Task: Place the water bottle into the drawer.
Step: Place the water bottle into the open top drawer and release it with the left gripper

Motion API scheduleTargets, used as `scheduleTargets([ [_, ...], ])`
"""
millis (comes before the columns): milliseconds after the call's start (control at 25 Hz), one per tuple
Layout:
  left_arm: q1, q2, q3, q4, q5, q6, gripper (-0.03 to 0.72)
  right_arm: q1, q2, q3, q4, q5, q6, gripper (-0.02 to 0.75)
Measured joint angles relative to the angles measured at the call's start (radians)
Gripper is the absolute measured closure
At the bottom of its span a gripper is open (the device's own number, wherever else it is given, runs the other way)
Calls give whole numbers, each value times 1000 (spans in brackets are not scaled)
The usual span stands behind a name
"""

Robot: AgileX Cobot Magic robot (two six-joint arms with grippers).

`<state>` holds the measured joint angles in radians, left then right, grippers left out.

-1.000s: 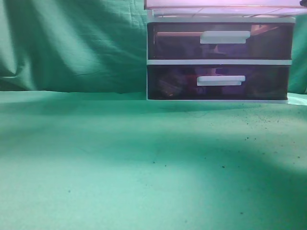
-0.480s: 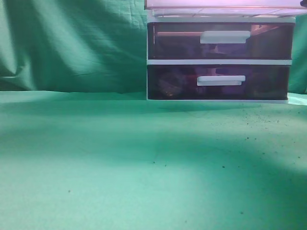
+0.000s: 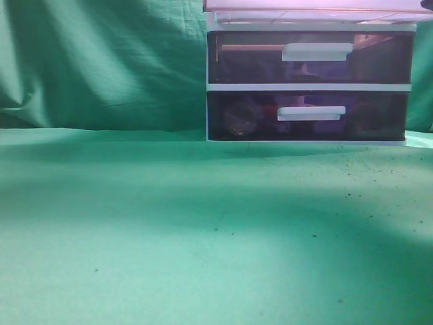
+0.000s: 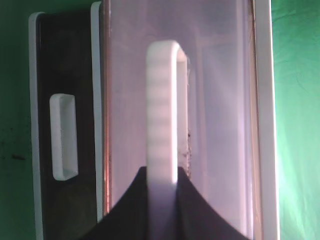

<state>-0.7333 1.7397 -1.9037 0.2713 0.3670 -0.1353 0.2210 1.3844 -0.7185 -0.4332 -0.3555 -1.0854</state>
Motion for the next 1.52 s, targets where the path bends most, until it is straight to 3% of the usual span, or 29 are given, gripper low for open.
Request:
scheduleTargets([
  [160,0,118,-99,-5,138,0,397,0,0,0,-8,0,22,647],
  [680,15,209,-106,-115,218,0,397,0,-3,23,-8,-19,27,647],
  [880,15,209,-114,-136,206,44,78,0,-4,35,-8,-32,27,647],
  [960,9,209,-116,-140,202,69,27,0,-4,35,-8,-33,27,647],
  [1080,-4,209,-116,-140,172,91,43,0,-4,36,-8,-35,27,647],
  [1160,-17,209,-116,-144,129,108,113,0,-4,36,-8,-37,27,647],
  [1520,-32,287,-118,-218,-144,224,106,0,-4,38,-8,-43,27,647],
])
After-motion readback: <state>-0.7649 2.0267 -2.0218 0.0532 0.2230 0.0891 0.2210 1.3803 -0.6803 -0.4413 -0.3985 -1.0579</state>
